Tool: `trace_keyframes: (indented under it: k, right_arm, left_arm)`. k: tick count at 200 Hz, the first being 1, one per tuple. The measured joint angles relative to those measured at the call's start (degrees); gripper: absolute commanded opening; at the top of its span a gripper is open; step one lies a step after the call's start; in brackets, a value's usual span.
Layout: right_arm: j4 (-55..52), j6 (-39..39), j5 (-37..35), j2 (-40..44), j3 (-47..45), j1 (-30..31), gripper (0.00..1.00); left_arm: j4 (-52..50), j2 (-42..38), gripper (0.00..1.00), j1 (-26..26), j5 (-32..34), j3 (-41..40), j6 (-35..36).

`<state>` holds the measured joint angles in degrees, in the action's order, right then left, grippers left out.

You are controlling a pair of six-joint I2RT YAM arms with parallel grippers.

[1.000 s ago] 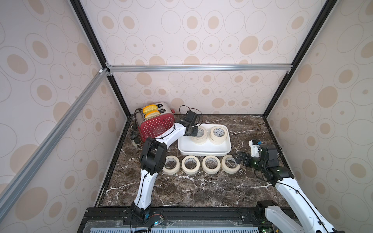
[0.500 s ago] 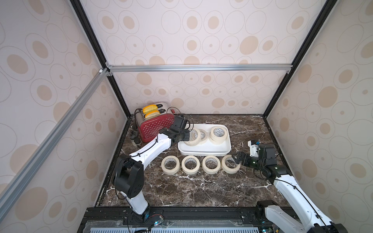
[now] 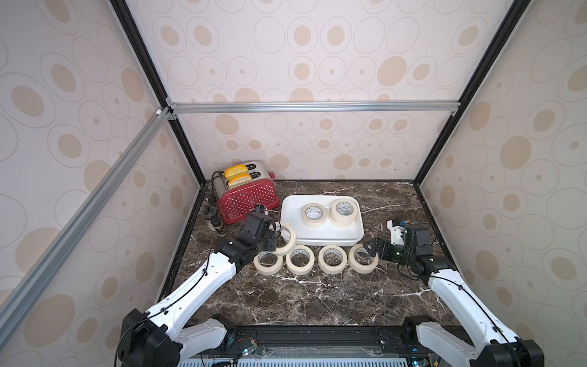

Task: Take out the art tape in the storage box
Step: Pick up the art tape from the storage box, then place the art tape at the center of the board.

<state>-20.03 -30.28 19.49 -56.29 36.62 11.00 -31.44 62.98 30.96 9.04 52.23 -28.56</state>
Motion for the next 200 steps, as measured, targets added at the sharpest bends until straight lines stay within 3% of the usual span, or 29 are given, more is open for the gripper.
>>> trace_keyframes:
  k: [52,105,142,163,200]
  right_arm:
    - [0.00,0.92,-1.16,0.57,0.00,-0.04,1.00]
    - [0.00,1.20,-2.67,1.33,0.00,-0.04,1.00]
    - [-0.04,1.20,-3.19,1.44,0.00,-0.04,1.00]
    - [-0.13,1.29,-3.58,1.84,0.00,-0.04,1.00]
    - [-0.13,1.73,-4.28,2.62,0.00,-0.04,1.00]
  left_arm:
    - [-10.19,-7.63,0.14,5.73,0.26,-4.81,-4.15]
    - [-20.26,-15.21,0.12,8.17,0.94,-9.49,-8.22]
    - [-22.88,-12.46,0.08,10.36,2.47,-9.49,-10.91]
    - [-23.12,-11.04,0.12,10.36,2.91,-10.45,-13.00]
    - [-22.99,-11.65,0.11,10.43,4.20,-14.08,-15.76]
